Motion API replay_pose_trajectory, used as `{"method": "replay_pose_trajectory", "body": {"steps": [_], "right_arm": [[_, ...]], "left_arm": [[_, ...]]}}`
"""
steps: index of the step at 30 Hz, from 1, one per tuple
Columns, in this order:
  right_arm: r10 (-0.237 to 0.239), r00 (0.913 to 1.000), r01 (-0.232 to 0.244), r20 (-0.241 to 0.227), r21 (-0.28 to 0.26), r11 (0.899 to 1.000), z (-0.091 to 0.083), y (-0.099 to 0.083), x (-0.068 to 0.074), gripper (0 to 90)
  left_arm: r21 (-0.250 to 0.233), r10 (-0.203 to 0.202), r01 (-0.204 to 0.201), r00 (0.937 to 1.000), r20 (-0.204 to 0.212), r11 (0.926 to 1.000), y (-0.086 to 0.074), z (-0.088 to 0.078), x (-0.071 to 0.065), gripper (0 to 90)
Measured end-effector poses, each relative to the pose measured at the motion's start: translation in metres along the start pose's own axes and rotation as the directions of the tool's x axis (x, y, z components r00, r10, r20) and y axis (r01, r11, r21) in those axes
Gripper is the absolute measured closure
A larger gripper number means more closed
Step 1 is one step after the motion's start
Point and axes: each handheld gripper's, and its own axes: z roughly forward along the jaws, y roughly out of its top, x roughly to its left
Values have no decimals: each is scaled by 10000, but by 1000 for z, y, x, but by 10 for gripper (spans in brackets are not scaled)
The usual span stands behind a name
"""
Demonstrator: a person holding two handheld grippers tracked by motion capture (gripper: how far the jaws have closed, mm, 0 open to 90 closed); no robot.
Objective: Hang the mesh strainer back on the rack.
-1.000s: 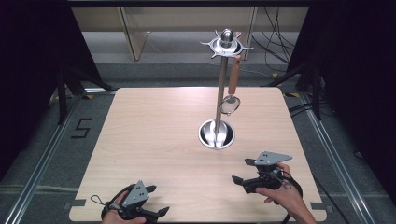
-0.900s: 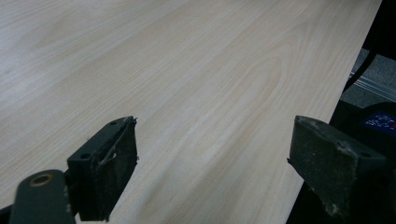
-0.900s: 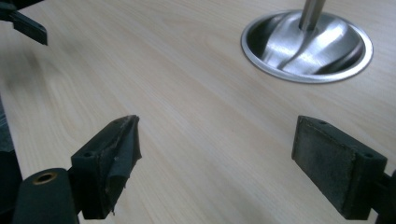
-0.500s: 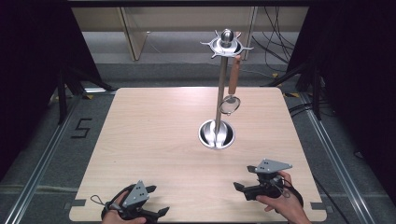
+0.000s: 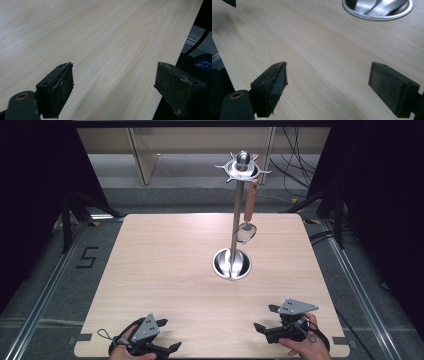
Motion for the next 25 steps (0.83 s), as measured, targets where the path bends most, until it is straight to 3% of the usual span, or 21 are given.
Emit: {"method": "replay_pose_trajectory", "body": {"steps": [3, 10, 15, 17, 25], "right_arm": [[151, 9998, -150, -92, 101, 9998, -2, -2, 1, 162], [-5, 9999, 5, -129, 33, 10000, -2, -4, 0, 164], [361, 9993, -359, -128, 132, 9993, -3, -5, 2, 169], [264, 9996, -264, -79, 54, 9996, -3, -6, 1, 169], [49, 10000, -49, -78, 47, 10000, -3, -7, -2, 169]], "left_arm": [[-8, -2, 2, 10000, -1, 10000, 0, 0, 0, 147], [-101, -39, 39, 10000, 34, 9999, 0, 1, 0, 147], [24, 132, -132, 9999, -29, 9999, 0, -1, 1, 147], [-104, -42, 43, 10000, 33, 9999, 0, 0, 0, 147], [-120, -57, 57, 10000, -3, 9999, -1, 1, 0, 147]]}}
